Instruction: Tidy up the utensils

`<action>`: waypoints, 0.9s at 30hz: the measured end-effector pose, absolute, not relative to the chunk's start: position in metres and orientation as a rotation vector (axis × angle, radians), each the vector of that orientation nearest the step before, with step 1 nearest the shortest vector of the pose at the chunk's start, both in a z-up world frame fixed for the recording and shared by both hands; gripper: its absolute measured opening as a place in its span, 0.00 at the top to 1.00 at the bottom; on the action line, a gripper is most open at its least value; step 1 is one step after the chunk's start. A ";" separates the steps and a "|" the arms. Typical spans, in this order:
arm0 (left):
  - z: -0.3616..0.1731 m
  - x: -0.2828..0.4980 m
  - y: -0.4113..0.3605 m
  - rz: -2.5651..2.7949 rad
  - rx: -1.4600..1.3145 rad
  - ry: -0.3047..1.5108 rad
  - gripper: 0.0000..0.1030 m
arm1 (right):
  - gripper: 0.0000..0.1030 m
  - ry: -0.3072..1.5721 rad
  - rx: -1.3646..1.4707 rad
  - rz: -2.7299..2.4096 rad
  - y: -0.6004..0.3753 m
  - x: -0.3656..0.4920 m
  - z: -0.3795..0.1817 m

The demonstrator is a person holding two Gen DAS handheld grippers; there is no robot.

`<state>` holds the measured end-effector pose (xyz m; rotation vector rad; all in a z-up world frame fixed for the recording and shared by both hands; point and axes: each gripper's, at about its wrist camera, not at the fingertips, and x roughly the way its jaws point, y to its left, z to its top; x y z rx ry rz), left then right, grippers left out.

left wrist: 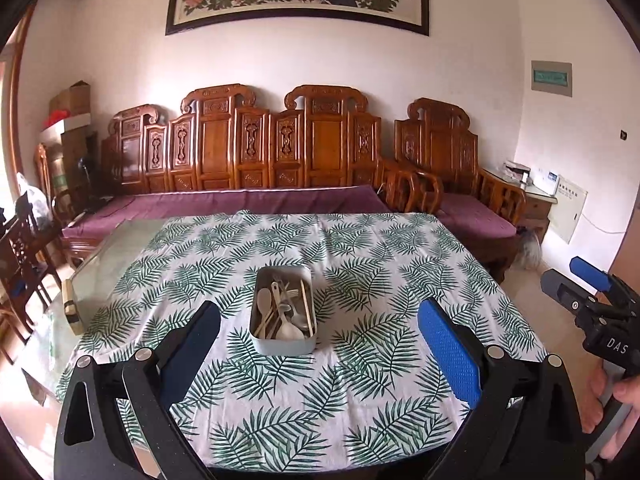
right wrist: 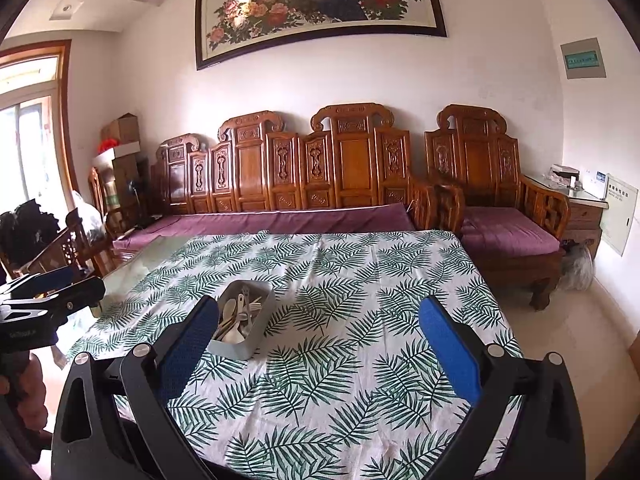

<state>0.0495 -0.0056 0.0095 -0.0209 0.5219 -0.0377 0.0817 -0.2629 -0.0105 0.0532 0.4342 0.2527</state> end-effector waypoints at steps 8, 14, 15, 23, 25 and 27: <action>0.010 0.047 -0.005 -0.038 -0.025 0.519 0.07 | 0.02 0.432 0.053 0.252 -0.261 0.080 -0.010; 0.009 0.049 -0.008 -0.034 -0.022 0.523 0.07 | 0.02 0.433 0.053 0.250 -0.261 0.081 -0.009; 0.009 0.049 -0.009 -0.034 -0.023 0.525 0.07 | 0.02 0.433 0.054 0.251 -0.261 0.080 -0.009; 0.007 0.050 -0.009 -0.032 -0.024 0.526 0.07 | 0.02 0.434 0.056 0.255 -0.260 0.082 -0.011; 0.006 0.050 -0.009 -0.031 -0.023 0.526 0.07 | 0.02 0.434 0.057 0.255 -0.260 0.082 -0.012; 0.005 0.050 -0.009 -0.032 -0.024 0.527 0.07 | 0.02 0.434 0.057 0.255 -0.260 0.082 -0.012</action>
